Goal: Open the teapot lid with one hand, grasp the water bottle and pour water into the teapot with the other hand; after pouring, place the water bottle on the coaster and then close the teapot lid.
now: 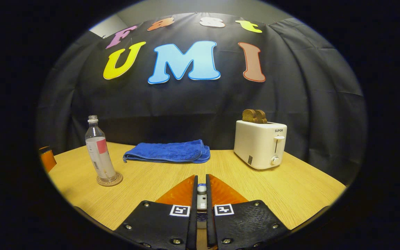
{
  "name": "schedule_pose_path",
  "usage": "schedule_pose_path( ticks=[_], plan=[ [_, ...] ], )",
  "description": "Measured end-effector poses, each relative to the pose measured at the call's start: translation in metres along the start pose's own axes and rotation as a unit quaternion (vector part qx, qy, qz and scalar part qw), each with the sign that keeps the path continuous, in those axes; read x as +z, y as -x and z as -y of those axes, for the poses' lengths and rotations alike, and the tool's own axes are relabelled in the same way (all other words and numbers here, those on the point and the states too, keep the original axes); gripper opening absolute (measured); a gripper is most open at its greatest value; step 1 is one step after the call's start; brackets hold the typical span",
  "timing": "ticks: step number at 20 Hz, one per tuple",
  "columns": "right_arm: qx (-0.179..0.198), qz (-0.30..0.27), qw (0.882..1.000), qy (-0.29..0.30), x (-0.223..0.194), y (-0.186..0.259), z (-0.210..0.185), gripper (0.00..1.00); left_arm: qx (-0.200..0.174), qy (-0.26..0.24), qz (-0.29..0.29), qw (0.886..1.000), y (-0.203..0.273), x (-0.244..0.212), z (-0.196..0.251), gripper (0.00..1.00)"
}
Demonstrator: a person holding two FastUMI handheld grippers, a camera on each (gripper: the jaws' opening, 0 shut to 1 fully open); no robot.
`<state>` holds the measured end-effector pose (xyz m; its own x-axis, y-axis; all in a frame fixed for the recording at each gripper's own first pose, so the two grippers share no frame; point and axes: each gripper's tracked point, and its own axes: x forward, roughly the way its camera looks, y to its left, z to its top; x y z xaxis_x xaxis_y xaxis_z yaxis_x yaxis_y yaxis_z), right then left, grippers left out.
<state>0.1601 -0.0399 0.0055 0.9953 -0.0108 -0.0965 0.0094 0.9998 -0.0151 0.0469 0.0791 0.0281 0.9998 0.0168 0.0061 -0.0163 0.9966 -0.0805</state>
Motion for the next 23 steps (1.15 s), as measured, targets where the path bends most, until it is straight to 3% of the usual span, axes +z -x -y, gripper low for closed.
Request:
schedule_pose_path(
  ticks=[6,9,10,12,13,19,23],
  plan=[
    [-0.002,-0.015,1.0,0.0,-0.008,-0.001,-0.002,0.13,-0.005,-0.011,-0.004,1.0,0.001,0.0,0.006,1.0],
    [0.004,0.017,1.0,0.012,0.018,0.016,-0.005,0.16,-0.014,-0.01,-0.006,1.0,0.003,0.001,0.012,1.0],
    [0.005,0.026,1.0,0.015,0.026,0.025,-0.006,0.21,-0.016,-0.009,-0.006,1.0,0.005,0.002,0.014,1.0],
    [0.014,0.038,0.999,0.007,0.035,0.059,-0.009,0.42,-0.025,-0.011,-0.003,1.0,0.01,0.004,0.023,1.0],
    [0.017,0.035,0.999,0.001,0.032,0.074,-0.012,0.44,-0.027,-0.014,-0.002,1.0,0.013,0.005,0.027,1.0],
    [-0.001,0.048,0.999,-0.02,0.006,0.147,-0.014,0.43,-0.039,-0.016,-0.004,0.999,0.042,-0.01,0.064,1.0],
    [0.007,0.029,0.999,-0.025,-0.014,0.149,-0.023,0.43,-0.024,-0.03,0.007,0.999,0.056,-0.015,0.068,1.0]
  ],
)
